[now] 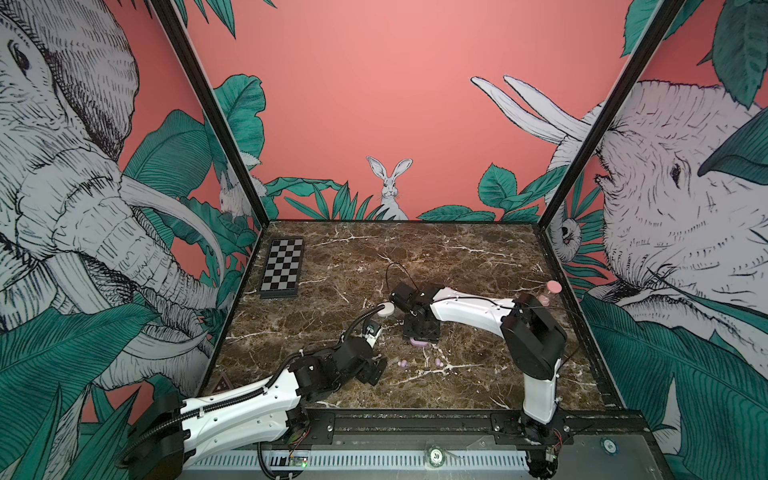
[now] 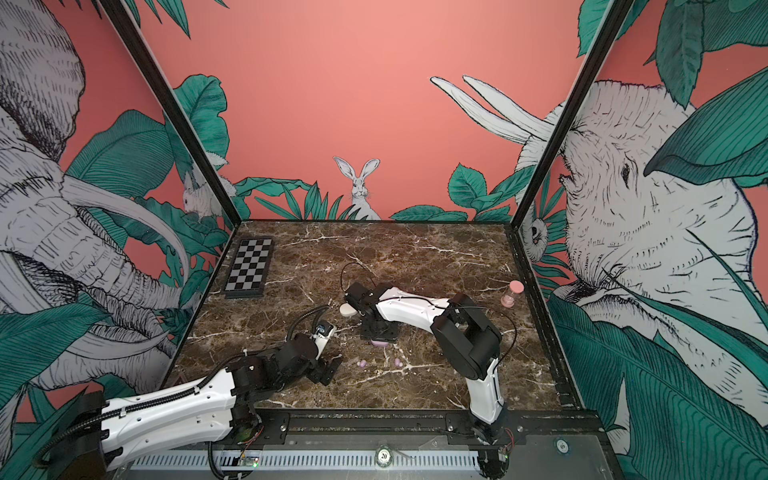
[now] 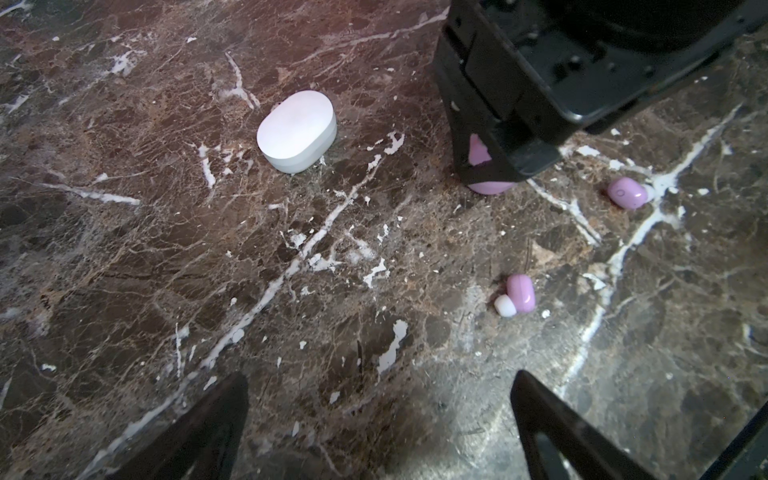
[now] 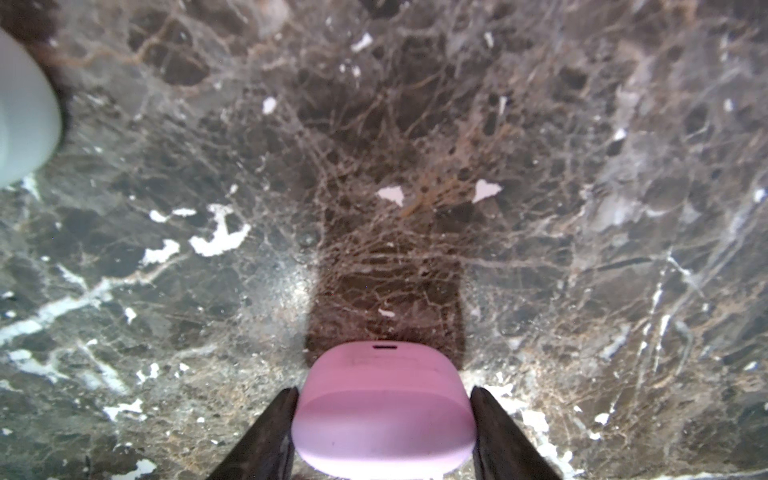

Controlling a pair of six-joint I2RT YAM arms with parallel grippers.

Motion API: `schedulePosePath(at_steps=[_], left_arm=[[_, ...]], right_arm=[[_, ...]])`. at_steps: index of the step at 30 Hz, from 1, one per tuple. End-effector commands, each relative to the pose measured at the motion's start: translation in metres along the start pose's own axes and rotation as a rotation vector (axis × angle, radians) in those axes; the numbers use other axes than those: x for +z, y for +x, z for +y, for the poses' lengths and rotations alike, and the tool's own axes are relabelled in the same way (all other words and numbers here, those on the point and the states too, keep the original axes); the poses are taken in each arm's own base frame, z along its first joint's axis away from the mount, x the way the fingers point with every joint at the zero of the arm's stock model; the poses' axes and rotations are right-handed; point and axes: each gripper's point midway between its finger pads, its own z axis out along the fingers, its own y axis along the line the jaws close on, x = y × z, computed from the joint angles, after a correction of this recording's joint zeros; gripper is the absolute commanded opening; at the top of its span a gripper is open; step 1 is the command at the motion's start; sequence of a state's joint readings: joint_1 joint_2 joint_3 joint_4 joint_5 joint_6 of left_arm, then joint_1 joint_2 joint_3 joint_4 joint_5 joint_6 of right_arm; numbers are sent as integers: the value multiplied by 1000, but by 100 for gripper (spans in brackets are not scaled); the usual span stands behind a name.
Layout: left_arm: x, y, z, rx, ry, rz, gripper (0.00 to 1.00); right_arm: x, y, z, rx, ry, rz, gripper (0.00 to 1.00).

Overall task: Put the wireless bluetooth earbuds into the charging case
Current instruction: 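Close the right gripper on the pink case while the left arm advances, then lift the pink case toward the left gripper while the left gripper approaches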

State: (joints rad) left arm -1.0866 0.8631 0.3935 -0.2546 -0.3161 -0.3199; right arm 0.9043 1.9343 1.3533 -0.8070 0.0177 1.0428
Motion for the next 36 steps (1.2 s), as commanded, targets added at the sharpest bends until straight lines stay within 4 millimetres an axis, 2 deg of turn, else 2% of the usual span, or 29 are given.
schedulePosePath(at_steps=[1, 4, 6, 9, 11, 17, 21, 23, 25, 28, 30, 36], left_arm=[[-2, -7, -1, 1, -3, -24, 99], [-5, -14, -3, -17, 13, -39, 99], [-9, -22, -9, -35, 45, -60, 99], [-18, -38, -13, -45, 63, -92, 99], [-26, -51, -15, -51, 70, -114, 99], [-49, -89, -25, -86, 139, -208, 99], [-62, -103, -41, 69, 222, -269, 99], [-66, -104, -39, 184, 200, -294, 99], [-67, -104, -34, 265, 165, -320, 99], [-70, -97, -43, 427, 207, -404, 99], [-69, -94, -43, 495, 197, -448, 99], [-63, -91, -48, 648, 190, -436, 99]], right_arm=[[0, 3, -3, -6, 5, -6, 54], [-3, 2, 1, -11, -22, -19, 48], [-7, 0, 3, -12, -48, -34, 37], [-10, 2, 1, -22, -60, -43, 25], [-14, 1, 2, -29, -75, -48, 22], [-31, -1, 5, -55, -129, -77, 0], [-49, -3, 4, -89, -157, -98, 0], [-61, -6, 4, -104, -183, -123, 0], [-74, -10, 4, -126, -220, -151, 0], [-90, -13, 5, -178, -265, -176, 0], [-109, -14, 8, -225, -313, -202, 0], [-144, -7, 20, -368, -421, -227, 0]])
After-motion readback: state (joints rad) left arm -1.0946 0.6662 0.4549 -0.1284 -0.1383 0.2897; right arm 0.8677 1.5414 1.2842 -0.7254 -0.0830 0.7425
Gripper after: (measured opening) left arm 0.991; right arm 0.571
